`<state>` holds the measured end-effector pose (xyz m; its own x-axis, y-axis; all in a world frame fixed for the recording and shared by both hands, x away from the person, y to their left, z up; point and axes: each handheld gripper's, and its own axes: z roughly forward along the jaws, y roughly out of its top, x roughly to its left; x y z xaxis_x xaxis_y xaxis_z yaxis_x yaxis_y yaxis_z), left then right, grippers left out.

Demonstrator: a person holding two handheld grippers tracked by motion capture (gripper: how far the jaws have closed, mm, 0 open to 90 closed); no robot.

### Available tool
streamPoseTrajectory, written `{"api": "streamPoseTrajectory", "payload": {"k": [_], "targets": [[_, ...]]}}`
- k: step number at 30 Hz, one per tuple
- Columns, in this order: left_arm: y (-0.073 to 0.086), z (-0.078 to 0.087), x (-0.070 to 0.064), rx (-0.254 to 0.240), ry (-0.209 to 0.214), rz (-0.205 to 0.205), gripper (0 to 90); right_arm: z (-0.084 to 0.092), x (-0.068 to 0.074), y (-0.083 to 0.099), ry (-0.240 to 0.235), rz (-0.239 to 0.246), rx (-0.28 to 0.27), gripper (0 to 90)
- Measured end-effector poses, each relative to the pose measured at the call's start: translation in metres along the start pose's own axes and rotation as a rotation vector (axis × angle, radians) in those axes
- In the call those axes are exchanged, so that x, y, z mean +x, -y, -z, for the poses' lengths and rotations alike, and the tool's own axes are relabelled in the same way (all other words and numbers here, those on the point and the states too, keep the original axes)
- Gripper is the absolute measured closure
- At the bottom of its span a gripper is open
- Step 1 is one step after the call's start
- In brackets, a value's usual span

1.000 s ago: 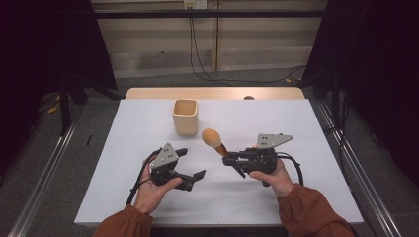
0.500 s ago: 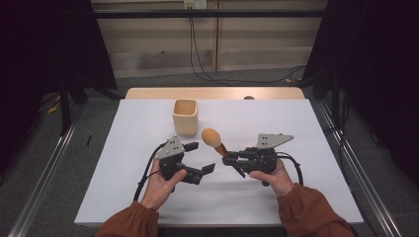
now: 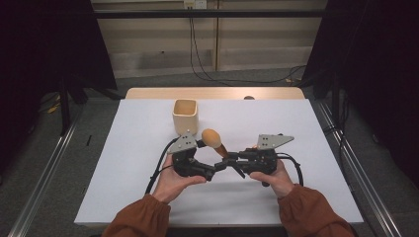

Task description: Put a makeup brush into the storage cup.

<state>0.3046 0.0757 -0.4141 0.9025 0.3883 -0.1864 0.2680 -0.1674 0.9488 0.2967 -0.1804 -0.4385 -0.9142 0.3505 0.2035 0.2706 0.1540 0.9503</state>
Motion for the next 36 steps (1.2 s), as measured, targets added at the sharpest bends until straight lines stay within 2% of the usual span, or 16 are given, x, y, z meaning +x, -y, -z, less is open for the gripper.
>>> {"api": "streamPoseTrajectory", "payload": {"k": [4, 7, 9, 14, 18, 21, 24, 27, 36], "targets": [[-0.0005, -0.0024, -0.0001, -0.016, -0.003, 0.022, 7.7, -0.001, 0.0004, 0.001, 0.002, 0.001, 0.004, 75.0], [-0.001, -0.0032, 0.001, -0.047, -0.016, 0.034, 17.6, -0.0013, 0.0008, 0.0007, 0.005, 0.005, -0.002, 75.0], [-0.0012, -0.0034, 0.0019, -0.069, -0.01, 0.058, 22.8, -0.0008, 0.001, 0.0001, 0.011, 0.007, -0.011, 75.0], [0.0005, -0.0049, 0.0043, -0.064, -0.014, 0.057, 32.6, -0.0001, 0.0007, 0.0006, 0.017, 0.003, -0.018, 75.0], [0.0016, -0.0066, 0.0055, -0.065, -0.008, 0.079, 38.9, -0.0001, 0.0, 0.0006, 0.022, -0.002, -0.024, 75.0], [0.0019, -0.0066, 0.0062, -0.083, -0.005, 0.103, 41.8, -0.0011, -0.0001, -0.0017, 0.03, -0.002, -0.03, 74.9], [0.002, -0.007, 0.0066, -0.081, 0.015, 0.109, 48.9, -0.0017, -0.0002, -0.0011, 0.03, -0.006, -0.031, 74.9], [0.0021, -0.0098, 0.0062, -0.084, 0.027, 0.138, 56.3, -0.0012, -0.0018, -0.0001, 0.037, -0.011, -0.031, 74.9], [0.0015, -0.0091, 0.0047, -0.085, 0.048, 0.125, 61.7, -0.0017, -0.0012, 0.0007, 0.035, -0.011, -0.028, 74.7]]}}
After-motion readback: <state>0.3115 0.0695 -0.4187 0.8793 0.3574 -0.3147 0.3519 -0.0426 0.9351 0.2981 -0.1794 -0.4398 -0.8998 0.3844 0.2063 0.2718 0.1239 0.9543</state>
